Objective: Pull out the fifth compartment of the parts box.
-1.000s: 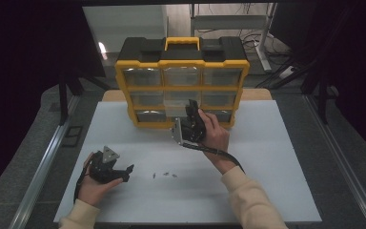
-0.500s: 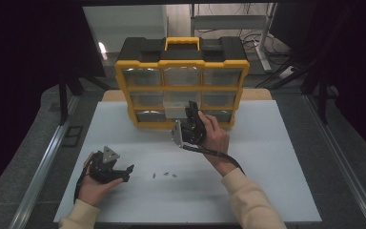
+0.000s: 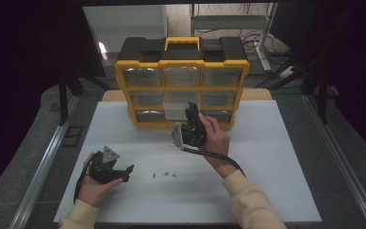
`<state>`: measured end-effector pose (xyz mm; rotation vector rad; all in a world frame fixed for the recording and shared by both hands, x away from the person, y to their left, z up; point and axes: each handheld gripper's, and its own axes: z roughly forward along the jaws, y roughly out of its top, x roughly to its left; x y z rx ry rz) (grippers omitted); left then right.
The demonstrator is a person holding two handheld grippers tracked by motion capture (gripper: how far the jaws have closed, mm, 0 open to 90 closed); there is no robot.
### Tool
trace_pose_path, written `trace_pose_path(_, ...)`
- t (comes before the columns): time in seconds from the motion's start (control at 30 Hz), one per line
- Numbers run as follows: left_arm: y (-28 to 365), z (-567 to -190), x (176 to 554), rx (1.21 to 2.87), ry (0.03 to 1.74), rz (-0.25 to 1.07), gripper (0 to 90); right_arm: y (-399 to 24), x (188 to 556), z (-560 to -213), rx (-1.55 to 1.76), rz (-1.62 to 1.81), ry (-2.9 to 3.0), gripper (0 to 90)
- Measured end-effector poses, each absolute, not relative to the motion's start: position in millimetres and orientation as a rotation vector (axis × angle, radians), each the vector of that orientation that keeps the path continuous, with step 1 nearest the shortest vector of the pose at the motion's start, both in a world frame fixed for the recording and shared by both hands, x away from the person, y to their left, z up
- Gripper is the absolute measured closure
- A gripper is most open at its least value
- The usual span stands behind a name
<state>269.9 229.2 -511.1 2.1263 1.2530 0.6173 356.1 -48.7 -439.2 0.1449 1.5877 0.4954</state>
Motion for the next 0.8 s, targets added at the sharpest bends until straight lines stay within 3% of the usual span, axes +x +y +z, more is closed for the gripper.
trace_pose_path(0.8,229.1,-510.9,269.8,2.127,1.252,0.618,10.3,-50.2,349.0,-438.8,0.139,0.505,1.584,68.8)
